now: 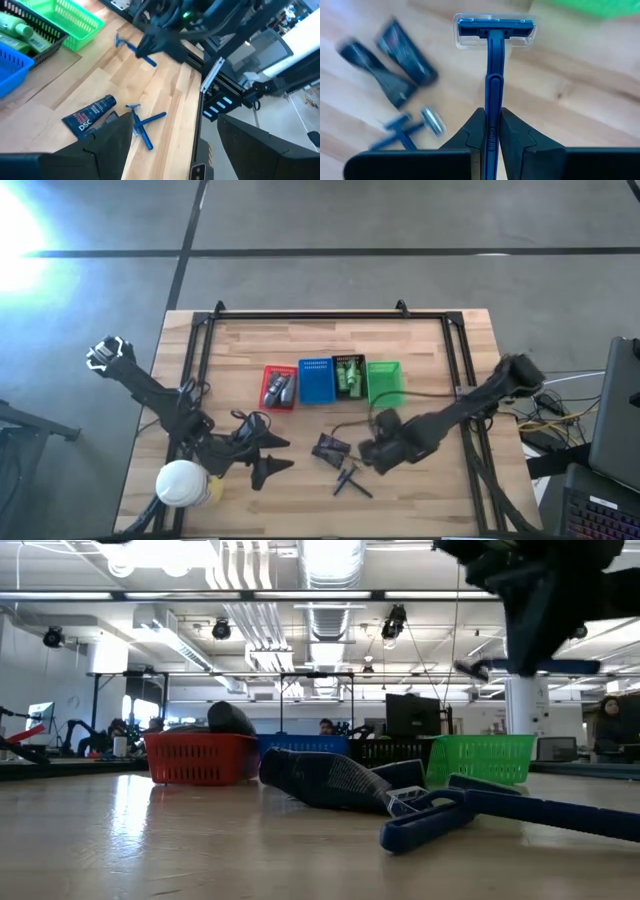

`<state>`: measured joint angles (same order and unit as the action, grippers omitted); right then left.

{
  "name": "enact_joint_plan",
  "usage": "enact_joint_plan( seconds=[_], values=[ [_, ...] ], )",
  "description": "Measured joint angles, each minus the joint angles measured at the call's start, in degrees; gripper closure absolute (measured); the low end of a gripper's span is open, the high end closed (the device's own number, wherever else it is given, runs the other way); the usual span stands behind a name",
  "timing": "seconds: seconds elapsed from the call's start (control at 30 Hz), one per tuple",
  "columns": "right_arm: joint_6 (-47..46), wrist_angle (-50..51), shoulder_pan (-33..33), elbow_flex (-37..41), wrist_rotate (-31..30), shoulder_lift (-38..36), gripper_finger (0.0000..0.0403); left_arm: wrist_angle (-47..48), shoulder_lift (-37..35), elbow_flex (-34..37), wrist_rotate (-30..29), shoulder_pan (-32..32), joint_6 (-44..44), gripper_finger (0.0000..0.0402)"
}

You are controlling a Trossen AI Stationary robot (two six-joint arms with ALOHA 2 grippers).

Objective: Pick & Place Travel size toiletries
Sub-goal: Put the blue razor into the green basket

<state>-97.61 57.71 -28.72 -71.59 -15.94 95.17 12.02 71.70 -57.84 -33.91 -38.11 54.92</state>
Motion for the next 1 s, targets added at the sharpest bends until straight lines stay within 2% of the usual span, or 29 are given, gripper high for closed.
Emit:
enact_joint_plan(
  seconds=[0.13,0.2,0.33,0.53,0.7,1.0],
  values=[
    [-1.6,0.0,2.2,3.1,-5.8,-7.3,0.0375,-0.2,0.0,0.0,0.0,0.9,1.1,0.0108],
    [-0.2,-0.1,4.5,4.9,-6.7,-10.3,0.0375,-0.2,0.0,0.0,0.0,1.0,1.9,0.0108],
    [5.2,-1.1,11.4,9.8,-6.2,-15.3,0.0375,-0.5,0.0,0.0,-0.1,1.0,2.2,0.0108],
    [13.7,-10.6,20.6,15.7,-1.9,-20.2,0.0375,-0.7,0.0,0.0,-2.7,1.4,2.5,0.0108],
    [18.8,-12.1,26.3,17.6,0.7,-20.1,0.0374,-1.4,0.0,0.0,-2.8,2.3,2.9,0.0108],
    [30.1,-15.0,36.4,20.9,8.8,-12.8,0.0374,-1.4,0.0,0.0,-2.8,3.3,4.1,0.0108]
  ],
)
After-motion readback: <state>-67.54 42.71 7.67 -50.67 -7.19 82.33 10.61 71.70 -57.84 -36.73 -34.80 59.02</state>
